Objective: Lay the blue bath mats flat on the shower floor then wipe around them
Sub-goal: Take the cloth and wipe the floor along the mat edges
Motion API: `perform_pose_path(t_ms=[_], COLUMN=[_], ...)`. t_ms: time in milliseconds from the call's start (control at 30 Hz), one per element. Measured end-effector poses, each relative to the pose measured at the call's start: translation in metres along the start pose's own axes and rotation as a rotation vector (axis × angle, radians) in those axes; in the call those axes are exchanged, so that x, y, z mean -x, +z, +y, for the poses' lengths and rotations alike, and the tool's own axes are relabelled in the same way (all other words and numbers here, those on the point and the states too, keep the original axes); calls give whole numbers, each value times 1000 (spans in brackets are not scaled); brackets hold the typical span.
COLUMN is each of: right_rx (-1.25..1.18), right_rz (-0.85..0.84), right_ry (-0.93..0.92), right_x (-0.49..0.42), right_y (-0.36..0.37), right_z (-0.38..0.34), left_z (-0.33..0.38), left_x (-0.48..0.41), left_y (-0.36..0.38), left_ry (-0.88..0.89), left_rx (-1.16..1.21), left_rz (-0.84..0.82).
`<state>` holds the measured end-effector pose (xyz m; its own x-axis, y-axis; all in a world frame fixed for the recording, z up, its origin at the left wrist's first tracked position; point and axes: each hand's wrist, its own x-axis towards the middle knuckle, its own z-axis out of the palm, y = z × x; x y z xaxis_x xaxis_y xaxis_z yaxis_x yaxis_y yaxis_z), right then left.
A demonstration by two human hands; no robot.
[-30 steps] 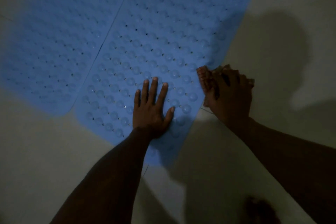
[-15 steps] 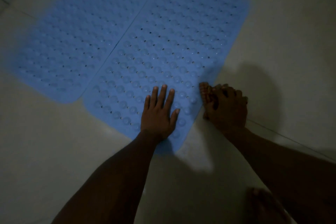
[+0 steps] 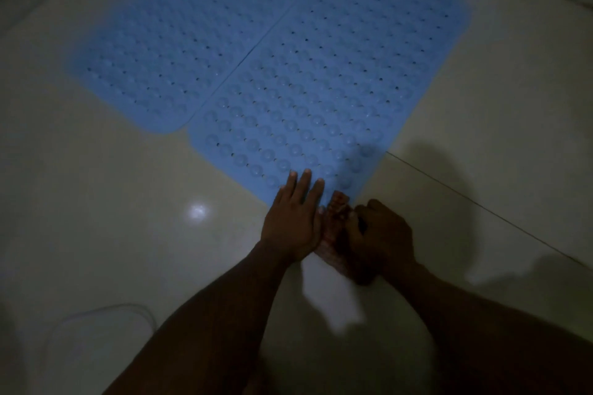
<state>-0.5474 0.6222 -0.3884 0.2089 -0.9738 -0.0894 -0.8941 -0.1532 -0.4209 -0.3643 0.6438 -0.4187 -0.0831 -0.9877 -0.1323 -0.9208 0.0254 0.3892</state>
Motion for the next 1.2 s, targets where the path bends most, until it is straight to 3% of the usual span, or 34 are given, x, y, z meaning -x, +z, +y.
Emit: perform_pose_path(t_ms=[167, 267, 333, 533, 700, 1000, 1200], right_rx=[-62, -39, -34, -3, 106, 121, 131], right_rz=[105, 6, -51, -117, -90, -1, 0], right_ry=[12, -28, -87, -177, -187, -120, -122], right_x=[-65, -95, -107, -115, -108, -93, -96], right_y=[-15, -14, -9, 17, 37, 64, 61], right_z=[1, -4, -10, -38, -67, -69, -69], left_z=[19, 29, 27, -2, -40, -141, -178], left_x=[24, 32, 37, 60, 88, 71, 32], left_y=[8, 24, 31, 20, 9, -48, -94], left_ry=[223, 466, 480, 395, 270, -211, -464], left_rx=[49, 20, -12, -183, -234, -298, -311], left_rz=[96, 70, 63, 32, 102, 263, 147])
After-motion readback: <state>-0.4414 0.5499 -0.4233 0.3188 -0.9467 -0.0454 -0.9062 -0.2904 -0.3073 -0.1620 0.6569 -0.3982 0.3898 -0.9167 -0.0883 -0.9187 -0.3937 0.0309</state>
